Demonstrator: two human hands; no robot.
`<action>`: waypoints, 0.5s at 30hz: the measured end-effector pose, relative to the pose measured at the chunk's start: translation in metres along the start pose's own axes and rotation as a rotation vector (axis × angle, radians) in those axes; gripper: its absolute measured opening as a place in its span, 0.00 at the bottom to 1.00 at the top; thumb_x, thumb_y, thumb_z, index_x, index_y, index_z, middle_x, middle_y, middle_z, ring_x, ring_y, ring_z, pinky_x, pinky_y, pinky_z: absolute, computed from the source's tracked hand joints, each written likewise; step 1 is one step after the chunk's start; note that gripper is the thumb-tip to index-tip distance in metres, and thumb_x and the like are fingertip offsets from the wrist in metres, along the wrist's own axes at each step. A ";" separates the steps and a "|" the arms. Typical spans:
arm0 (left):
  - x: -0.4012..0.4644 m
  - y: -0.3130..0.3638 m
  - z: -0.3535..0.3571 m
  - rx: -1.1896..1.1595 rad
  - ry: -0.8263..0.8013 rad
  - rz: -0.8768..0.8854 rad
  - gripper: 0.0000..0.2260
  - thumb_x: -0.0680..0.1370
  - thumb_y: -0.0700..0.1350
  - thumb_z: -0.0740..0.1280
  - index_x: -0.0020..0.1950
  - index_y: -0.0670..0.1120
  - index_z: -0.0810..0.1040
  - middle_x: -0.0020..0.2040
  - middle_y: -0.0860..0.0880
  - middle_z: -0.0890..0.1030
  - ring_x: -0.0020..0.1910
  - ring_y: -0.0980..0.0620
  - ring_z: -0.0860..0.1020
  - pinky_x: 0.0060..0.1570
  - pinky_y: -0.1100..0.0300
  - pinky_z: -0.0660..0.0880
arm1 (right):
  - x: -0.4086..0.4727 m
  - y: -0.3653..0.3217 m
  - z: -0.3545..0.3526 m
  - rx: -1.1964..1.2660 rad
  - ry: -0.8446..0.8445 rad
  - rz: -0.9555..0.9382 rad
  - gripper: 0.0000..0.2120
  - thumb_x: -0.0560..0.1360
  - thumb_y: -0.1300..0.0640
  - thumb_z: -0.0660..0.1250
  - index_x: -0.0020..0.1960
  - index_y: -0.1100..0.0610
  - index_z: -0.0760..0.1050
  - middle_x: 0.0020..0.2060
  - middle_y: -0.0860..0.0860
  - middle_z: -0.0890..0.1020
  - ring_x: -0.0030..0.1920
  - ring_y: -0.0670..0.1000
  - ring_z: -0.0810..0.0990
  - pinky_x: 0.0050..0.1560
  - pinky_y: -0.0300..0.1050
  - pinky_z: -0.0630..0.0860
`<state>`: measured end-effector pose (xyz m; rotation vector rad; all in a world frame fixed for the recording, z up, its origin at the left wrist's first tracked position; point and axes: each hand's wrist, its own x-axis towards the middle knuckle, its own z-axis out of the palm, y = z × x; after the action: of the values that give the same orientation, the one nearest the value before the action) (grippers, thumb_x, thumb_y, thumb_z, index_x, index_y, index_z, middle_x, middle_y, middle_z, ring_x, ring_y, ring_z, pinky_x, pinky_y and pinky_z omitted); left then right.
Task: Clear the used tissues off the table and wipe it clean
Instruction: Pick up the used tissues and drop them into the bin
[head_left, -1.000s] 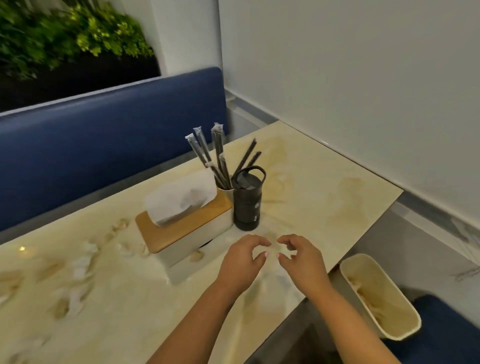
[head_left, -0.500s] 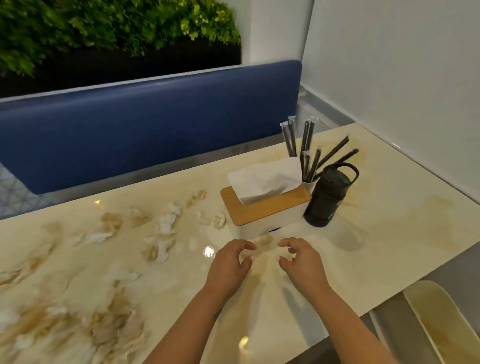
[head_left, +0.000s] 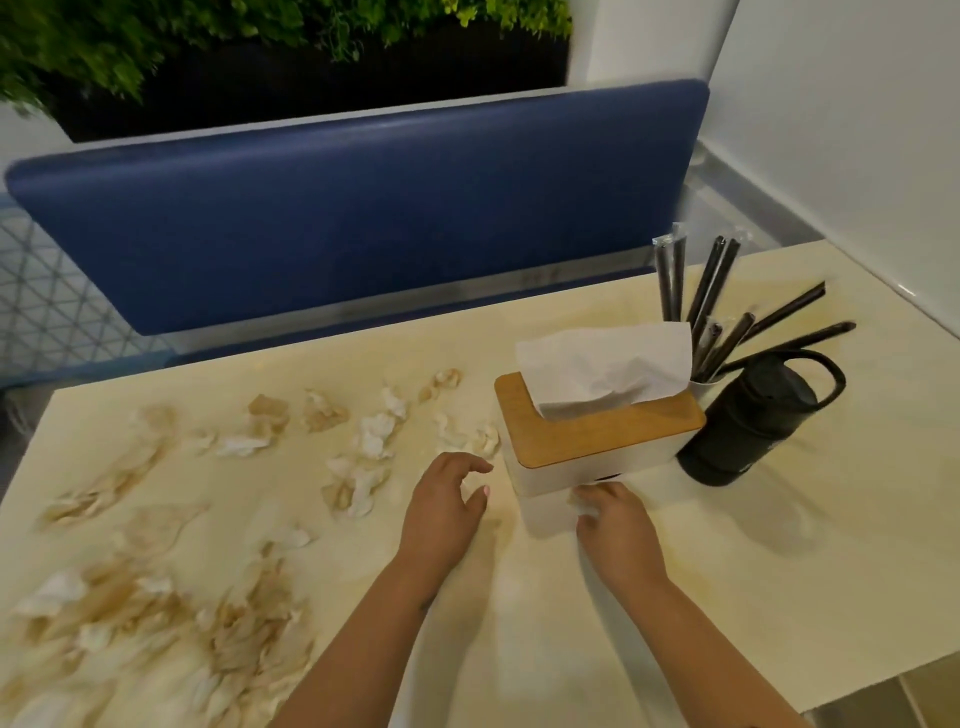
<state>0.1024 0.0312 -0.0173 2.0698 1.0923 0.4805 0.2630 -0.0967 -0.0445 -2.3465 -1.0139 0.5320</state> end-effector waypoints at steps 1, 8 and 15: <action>0.003 -0.001 0.000 0.007 0.012 0.002 0.11 0.74 0.41 0.68 0.53 0.53 0.77 0.54 0.57 0.75 0.52 0.59 0.74 0.51 0.67 0.68 | 0.002 0.000 0.001 -0.013 0.010 -0.004 0.14 0.72 0.67 0.65 0.55 0.57 0.80 0.54 0.53 0.78 0.55 0.54 0.75 0.53 0.40 0.70; 0.028 -0.003 0.002 0.092 0.052 -0.029 0.13 0.74 0.43 0.69 0.58 0.52 0.76 0.67 0.54 0.67 0.67 0.55 0.64 0.50 0.65 0.65 | 0.016 0.000 0.005 -0.064 0.122 -0.042 0.08 0.69 0.68 0.68 0.45 0.58 0.81 0.44 0.53 0.80 0.45 0.55 0.77 0.47 0.46 0.75; 0.058 0.000 0.008 0.211 -0.025 -0.059 0.18 0.73 0.47 0.70 0.63 0.53 0.74 0.70 0.51 0.62 0.71 0.50 0.54 0.50 0.63 0.65 | 0.013 0.002 -0.001 -0.053 0.152 -0.084 0.08 0.65 0.68 0.71 0.38 0.56 0.78 0.37 0.50 0.79 0.38 0.53 0.78 0.41 0.50 0.77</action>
<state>0.1407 0.0754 -0.0235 2.2112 1.2304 0.3210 0.2728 -0.0878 -0.0470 -2.3381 -1.0618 0.2928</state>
